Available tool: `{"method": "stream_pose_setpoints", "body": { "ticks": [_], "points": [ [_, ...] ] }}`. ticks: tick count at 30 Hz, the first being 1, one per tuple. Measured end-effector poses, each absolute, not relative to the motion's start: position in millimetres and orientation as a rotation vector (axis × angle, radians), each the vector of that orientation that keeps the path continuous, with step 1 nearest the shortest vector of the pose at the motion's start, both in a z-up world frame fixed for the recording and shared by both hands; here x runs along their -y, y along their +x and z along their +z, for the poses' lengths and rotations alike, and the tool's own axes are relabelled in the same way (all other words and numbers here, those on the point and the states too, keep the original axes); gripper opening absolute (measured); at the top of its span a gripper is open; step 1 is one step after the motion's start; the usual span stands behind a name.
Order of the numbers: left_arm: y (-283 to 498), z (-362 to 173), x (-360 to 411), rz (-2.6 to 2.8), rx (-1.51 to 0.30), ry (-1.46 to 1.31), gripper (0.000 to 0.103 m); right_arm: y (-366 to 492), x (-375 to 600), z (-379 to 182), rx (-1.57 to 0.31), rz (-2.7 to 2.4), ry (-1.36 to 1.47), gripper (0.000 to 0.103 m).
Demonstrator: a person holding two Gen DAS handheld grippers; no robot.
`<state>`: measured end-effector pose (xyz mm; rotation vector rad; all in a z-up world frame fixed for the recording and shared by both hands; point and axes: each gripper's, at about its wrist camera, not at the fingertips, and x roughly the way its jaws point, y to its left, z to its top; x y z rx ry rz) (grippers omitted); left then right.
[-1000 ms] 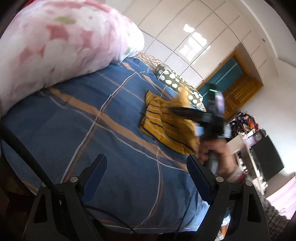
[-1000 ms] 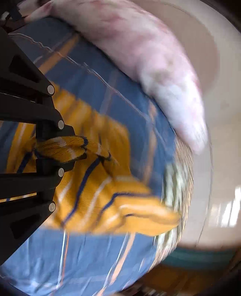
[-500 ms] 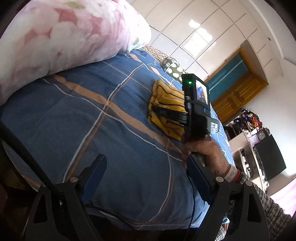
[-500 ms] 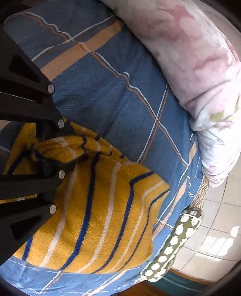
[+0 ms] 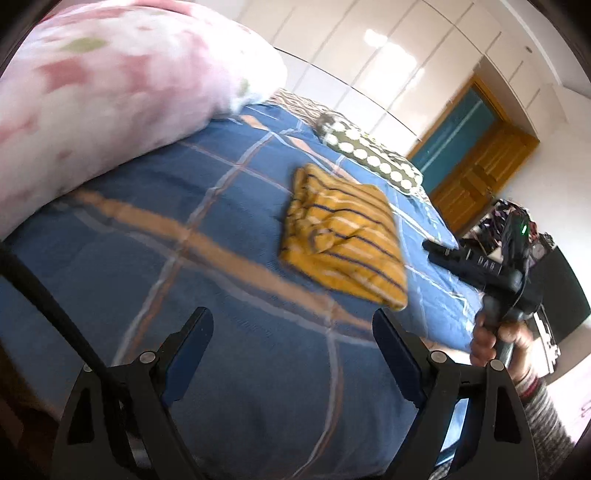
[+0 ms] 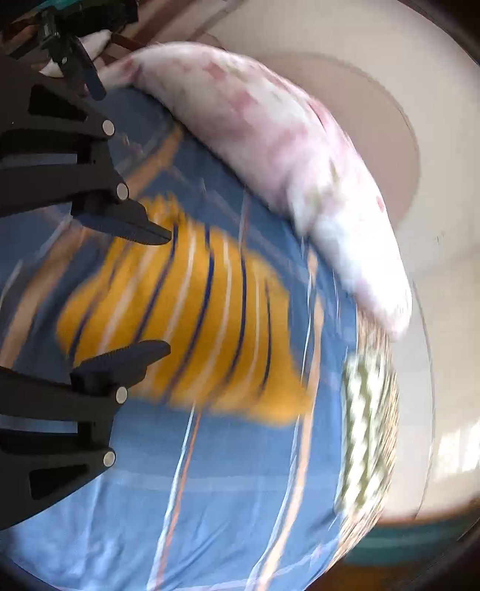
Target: Fold small clothes
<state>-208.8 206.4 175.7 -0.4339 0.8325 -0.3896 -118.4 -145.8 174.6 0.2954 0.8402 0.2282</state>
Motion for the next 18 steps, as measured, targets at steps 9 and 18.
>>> {"method": "stream_pose_setpoints", "body": {
  "ticks": [9,18],
  "points": [
    [-65.7,152.5,-129.2,-0.348,-0.886,-0.369,0.087,-88.1,205.0,115.5,-0.885,0.202,0.627,0.060],
    [-21.1,99.9,-123.6,-0.422,-0.977,-0.446,0.073,-36.5,184.3,93.4,-0.887,0.270,0.659,0.064]
  ]
}}
